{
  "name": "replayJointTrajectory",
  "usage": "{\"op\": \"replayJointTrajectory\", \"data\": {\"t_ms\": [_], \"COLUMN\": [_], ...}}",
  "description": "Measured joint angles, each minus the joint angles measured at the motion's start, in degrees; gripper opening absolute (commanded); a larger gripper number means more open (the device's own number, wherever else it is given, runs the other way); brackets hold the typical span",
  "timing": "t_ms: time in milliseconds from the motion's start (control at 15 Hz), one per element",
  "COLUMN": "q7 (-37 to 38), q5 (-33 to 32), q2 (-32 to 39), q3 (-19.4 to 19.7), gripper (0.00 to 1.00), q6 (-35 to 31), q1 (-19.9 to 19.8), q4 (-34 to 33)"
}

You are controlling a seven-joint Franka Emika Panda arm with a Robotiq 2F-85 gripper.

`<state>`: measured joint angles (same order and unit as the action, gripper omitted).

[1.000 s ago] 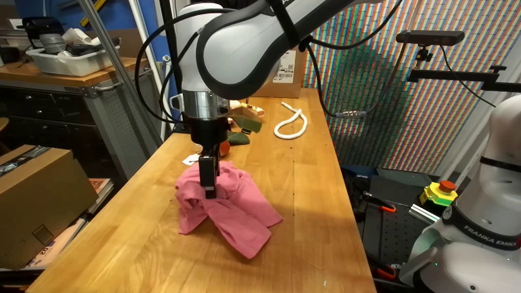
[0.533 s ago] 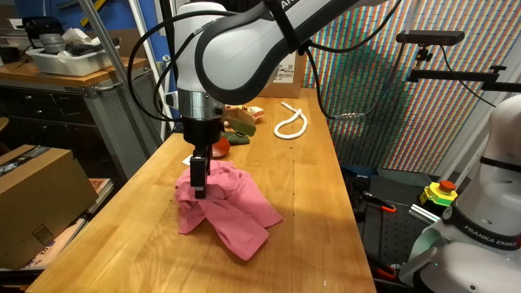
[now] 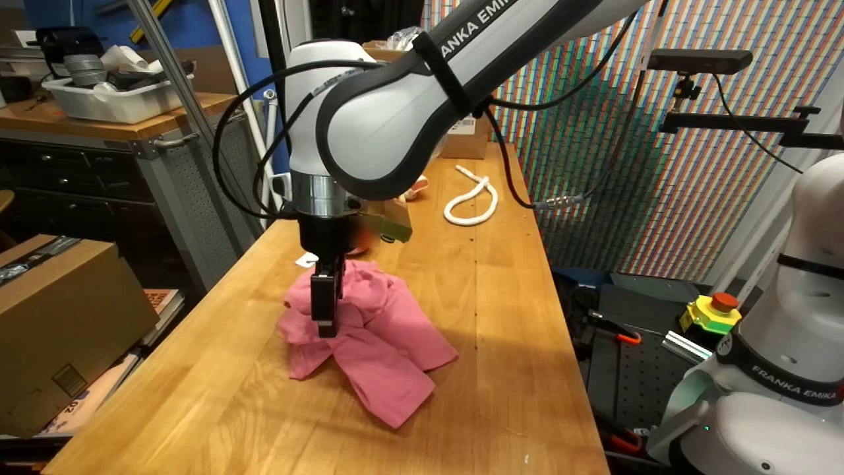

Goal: Separate the objects on the table.

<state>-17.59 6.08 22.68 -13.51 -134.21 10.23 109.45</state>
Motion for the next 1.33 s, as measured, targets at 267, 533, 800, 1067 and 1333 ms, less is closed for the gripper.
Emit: {"op": "replayJointTrajectory", "data": {"t_ms": [267,533,800,1067,1333], "q7": [0.3,1.7,1.8,1.7,1.3], "q5": [0.0,0.0,0.3,1.8,4.2], "q2": [0.9,0.9,0.8,-0.4,-2.0], "q3": [0.3,0.5,0.4,0.2,0.2], "gripper": [0.58,0.26,0.04,0.05,0.06], "q6": [0.6,3.7,8.9,17.6,26.1], "q1": [-0.2,-0.4,-0.6,-0.9,-1.2], "q4": [0.1,-0.2,-0.9,-1.4,-1.3]}}
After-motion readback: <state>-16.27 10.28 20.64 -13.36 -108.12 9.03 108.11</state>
